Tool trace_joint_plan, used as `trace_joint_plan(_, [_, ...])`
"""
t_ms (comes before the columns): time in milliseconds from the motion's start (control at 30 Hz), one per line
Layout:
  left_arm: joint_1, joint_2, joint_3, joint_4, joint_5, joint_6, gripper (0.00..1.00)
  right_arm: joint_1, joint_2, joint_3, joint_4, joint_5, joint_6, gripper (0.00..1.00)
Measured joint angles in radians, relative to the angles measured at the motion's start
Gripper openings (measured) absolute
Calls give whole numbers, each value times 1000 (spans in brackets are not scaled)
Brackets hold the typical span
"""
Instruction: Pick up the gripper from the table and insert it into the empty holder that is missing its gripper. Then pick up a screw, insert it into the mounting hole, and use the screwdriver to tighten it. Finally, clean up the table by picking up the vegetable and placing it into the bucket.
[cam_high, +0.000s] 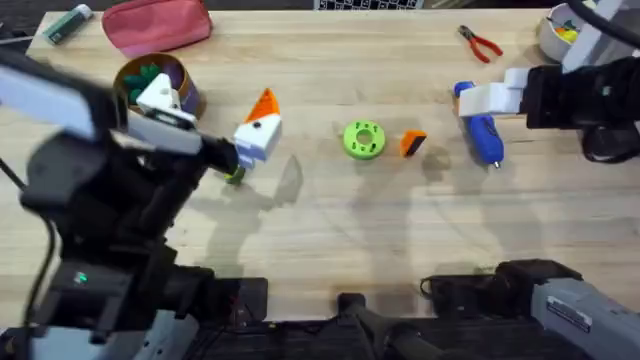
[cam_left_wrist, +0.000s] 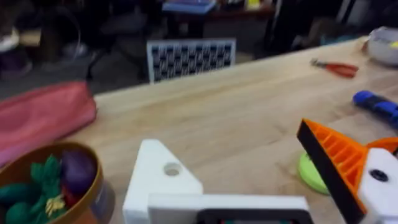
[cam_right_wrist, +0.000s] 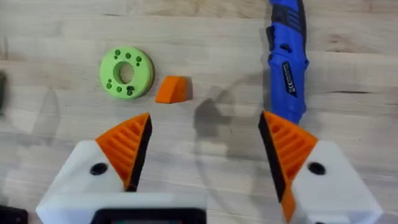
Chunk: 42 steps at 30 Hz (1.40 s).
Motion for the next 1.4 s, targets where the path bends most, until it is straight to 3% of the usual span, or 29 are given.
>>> trace_joint_plan(267, [3, -154, -194, 196, 116, 0, 949, 0, 0, 0, 0, 0, 0, 992])
trace_joint_plan(433, [50, -211, -257, 236, 218, 0, 950, 0, 0, 0, 0, 0, 0, 991])
trace_joint_plan(667, [106, -324, -280, 210, 322, 0, 949, 0, 0, 0, 0, 0, 0, 992])
trace_joint_plan(867, [100, -414, -280, 98, 347, 0, 949, 0, 0, 0, 0, 0, 0, 992])
trace_joint_plan(1167, [69, -419, -280, 78, 373, 0, 950, 0, 0, 0, 0, 0, 0, 991])
trace_joint_plan(1400, [59, -419, -280, 79, 523, -6, 950, 0, 0, 0, 0, 0, 0, 992])
